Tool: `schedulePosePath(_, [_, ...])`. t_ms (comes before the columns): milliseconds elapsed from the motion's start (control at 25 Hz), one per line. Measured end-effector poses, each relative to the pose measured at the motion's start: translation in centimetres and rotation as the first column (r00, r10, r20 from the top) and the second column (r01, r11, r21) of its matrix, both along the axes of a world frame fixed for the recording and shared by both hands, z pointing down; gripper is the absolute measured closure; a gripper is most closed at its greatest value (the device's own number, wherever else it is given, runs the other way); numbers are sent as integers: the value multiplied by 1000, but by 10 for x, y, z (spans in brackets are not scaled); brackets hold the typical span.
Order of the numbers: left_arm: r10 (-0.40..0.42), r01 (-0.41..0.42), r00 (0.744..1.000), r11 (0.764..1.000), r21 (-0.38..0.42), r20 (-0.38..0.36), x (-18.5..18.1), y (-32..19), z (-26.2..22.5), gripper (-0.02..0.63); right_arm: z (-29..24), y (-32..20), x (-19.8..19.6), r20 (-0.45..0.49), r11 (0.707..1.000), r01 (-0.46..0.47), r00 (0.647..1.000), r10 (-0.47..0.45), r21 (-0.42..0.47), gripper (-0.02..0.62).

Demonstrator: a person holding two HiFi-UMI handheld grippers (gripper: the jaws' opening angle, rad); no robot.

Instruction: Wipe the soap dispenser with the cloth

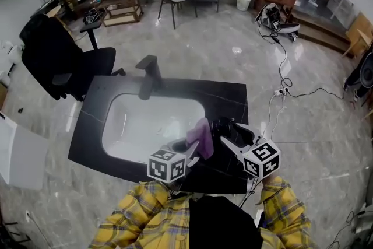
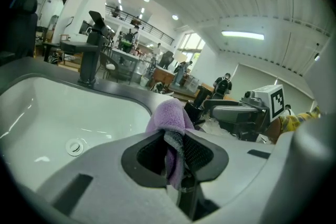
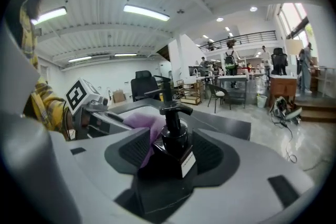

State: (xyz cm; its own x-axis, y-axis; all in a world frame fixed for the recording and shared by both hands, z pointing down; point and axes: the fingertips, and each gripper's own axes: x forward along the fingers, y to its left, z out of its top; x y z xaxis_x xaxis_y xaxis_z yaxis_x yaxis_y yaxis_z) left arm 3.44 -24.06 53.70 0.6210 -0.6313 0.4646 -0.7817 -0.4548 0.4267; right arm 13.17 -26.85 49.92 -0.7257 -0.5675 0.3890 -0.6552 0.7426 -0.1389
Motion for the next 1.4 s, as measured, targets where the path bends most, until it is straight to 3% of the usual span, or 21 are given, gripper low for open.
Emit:
schedulePosePath(200, [-82,83,996,996,21,-48,-20,5,-13,541,-1,-6,-10,-53,974,224,974,-221,44,365])
schedulePosePath(360, [-144,146,988,989,20,-62,-35,11,-16,541,-4,-9,-21,-65,929,366,929,-363,47,359])
schedulePosePath(760, [-212,214,975,976,27,-70,-47,17,-17,541,10,-16,-34,-189,765,644,749,-635,-19,330])
schedulePosePath(960, [-221,223,973,975,28,-63,-48,13,-13,541,21,-15,-47,-243,680,731,651,-720,-57,330])
schedulePosePath(1120, [-219,220,974,975,24,-60,-47,11,-15,541,25,-16,-51,-272,631,771,591,-759,-85,332])
schedulePosePath(1160, [-218,219,974,975,24,-61,-47,10,-14,541,26,-15,-52,-270,621,777,580,-768,-96,358])
schedulePosePath(1280, [-212,214,975,977,23,-62,-47,7,-10,541,30,-16,-53,-219,637,763,606,-764,-110,382])
schedulePosePath(1400, [-206,208,976,978,22,-65,-46,3,-9,541,30,-22,-53,-172,711,698,692,-701,-88,382])
